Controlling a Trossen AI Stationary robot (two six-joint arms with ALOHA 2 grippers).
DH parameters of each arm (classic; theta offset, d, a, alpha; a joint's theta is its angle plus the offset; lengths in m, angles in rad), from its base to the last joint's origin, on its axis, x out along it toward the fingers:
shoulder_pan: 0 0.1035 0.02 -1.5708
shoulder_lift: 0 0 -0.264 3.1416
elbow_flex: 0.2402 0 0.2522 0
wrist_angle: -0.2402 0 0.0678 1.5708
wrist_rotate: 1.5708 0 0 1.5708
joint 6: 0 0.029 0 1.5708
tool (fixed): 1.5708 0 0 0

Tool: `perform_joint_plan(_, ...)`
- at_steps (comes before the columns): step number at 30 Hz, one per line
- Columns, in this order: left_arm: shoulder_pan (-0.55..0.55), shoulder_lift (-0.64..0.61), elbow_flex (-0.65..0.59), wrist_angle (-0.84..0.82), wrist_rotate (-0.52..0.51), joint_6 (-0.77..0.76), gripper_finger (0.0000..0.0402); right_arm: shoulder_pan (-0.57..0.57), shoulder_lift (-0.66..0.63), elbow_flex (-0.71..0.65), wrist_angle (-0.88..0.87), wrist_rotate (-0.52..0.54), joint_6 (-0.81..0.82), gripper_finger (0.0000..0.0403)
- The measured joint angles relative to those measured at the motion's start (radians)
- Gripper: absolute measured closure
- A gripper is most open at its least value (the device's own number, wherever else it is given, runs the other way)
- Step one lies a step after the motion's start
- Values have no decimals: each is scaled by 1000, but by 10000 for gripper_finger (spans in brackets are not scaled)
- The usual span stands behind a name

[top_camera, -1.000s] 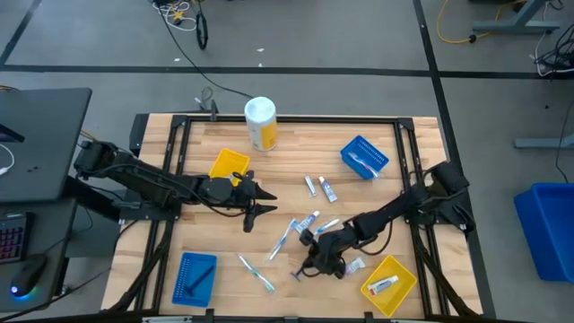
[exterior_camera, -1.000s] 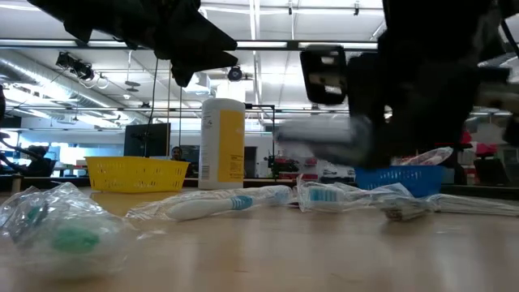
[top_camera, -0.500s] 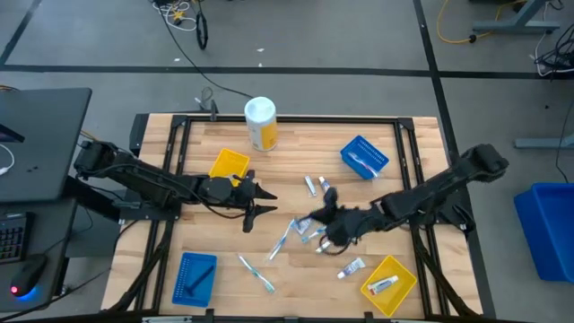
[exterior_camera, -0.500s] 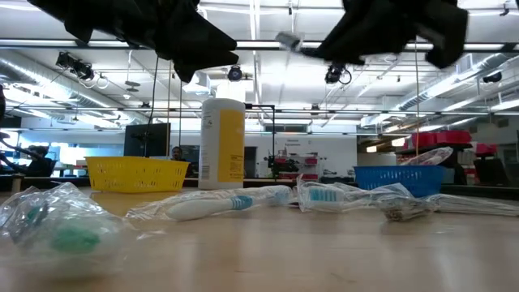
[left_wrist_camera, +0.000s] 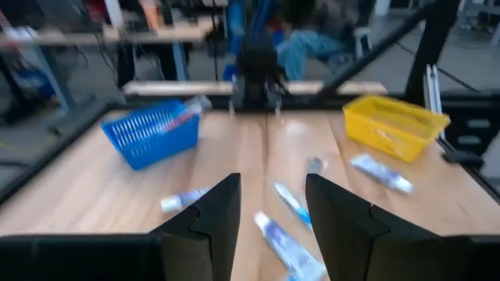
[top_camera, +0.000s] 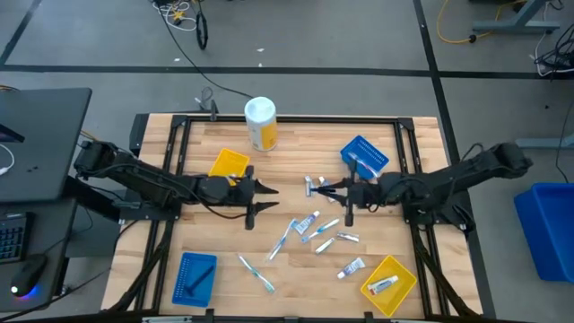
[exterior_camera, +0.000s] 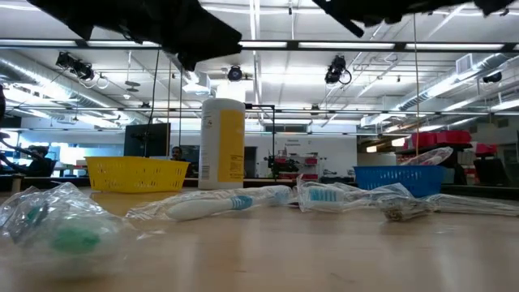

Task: Pick & Place Travel size toiletries
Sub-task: Put the blue razor into the bottom blue bin

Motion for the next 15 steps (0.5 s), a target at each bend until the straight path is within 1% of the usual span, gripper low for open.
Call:
perform_joint_plan(4, 0, 0, 0, 88, -29, 65, 246, -35, 63, -130, 363, -45, 43, 357)
perform_joint_plan(6, 2, 0, 0, 128, -30, 103, 246, -48, 103, -157, 485, -50, 69, 357)
perform_joint_plan(8, 7, 0, 0, 161, -29, 139, 246, -61, 146, -157, 523, -51, 110, 357)
perform_joint_plan(11, 20, 0, 0, 194, -27, 150, 246, -77, 219, -135, 518, -75, 133, 357)
perform_joint_plan(14, 31, 0, 0, 190, -26, 108, 246, -91, 283, -101, 574, -126, 135, 357)
perform_joint_plan(15, 33, 0, 0, 183, -26, 86, 246, -93, 303, -87, 596, -129, 135, 357)
